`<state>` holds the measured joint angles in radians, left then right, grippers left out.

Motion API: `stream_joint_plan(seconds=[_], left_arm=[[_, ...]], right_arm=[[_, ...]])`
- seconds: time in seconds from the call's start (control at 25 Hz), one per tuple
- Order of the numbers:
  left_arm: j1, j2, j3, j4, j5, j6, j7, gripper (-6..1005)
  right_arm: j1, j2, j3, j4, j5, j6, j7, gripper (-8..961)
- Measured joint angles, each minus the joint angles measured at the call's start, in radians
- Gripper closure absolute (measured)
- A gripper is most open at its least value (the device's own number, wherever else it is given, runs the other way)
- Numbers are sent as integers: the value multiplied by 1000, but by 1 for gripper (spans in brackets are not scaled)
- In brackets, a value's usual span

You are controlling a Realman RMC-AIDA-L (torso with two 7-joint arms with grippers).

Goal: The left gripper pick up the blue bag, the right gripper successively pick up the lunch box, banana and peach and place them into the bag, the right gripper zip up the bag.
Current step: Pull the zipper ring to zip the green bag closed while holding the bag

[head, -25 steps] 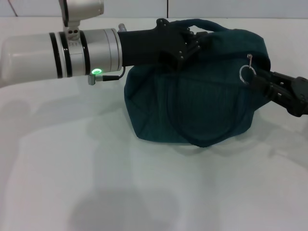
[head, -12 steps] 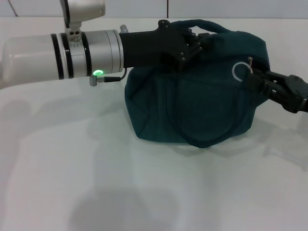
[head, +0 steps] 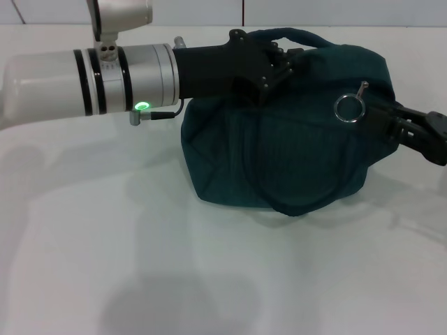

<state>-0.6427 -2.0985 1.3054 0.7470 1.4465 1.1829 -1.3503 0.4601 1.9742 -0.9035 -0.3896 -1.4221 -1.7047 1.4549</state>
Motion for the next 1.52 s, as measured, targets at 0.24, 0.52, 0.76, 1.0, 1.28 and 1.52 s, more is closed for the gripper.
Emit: stream_joint_plan(seconds=[0.24,0.52,0.76,1.0,1.28,1.52], left_arm=[[-2,1,0,0,0,0,0,934],[-1,2,0,0,0,0,9,933],[-2,2,0,0,0,1,10,933],[-3,2,0,0,0,1,10,933],[-3,2,0,0,0,1,11,933],[-1,2,0,0,0,3,11,933]], right_arm=[[5,2,-4,0,-2,49,53,667],[16,5,-5,0,-15,71,99,668],[18,3,-4,0,-23,110,132,669],[34,2,-41,-2,-25,111,141,670],[37,6,-44,-8,-24,91,141,671],[37,5,-36,-5,-18,65,140,672]])
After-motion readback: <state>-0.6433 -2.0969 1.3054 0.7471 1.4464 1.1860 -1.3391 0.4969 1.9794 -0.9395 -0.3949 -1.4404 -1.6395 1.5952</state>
